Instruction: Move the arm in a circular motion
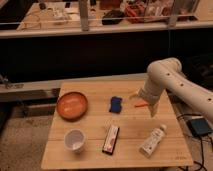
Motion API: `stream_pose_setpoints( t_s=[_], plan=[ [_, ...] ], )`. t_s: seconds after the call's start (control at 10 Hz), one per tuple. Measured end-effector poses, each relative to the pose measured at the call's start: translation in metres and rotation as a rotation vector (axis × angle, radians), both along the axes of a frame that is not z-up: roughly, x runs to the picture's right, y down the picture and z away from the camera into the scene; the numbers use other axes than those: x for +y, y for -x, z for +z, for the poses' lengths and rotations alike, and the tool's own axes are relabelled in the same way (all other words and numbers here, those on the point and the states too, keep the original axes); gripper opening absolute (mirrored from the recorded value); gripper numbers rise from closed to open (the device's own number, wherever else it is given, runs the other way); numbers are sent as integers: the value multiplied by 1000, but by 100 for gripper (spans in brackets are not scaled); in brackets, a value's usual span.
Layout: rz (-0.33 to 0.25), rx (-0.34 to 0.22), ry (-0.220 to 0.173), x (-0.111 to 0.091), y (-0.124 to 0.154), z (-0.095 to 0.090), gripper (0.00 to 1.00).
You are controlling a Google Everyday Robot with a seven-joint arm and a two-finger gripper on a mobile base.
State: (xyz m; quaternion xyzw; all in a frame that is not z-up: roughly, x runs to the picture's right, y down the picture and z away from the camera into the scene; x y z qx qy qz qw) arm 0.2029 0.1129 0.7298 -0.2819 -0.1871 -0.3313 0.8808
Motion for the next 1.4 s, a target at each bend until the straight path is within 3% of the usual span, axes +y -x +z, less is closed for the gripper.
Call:
stream_pose_setpoints(
  t_s=[0.2,0.4,0.6,0.8,1.0,1.2,1.4],
  plan=[
    [-20,30,-4,16,0,-10,80],
    [-52,63,-13,42,-1,-39,80],
    [-104,48,-6,60,13,-57,80],
    [-145,4,1,70,41,-63,80],
    [-194,-69,1,72,92,-64,80],
    [-246,-135,-10,66,137,-62,80],
    [-320,-204,-21,47,178,-51,80]
  ],
)
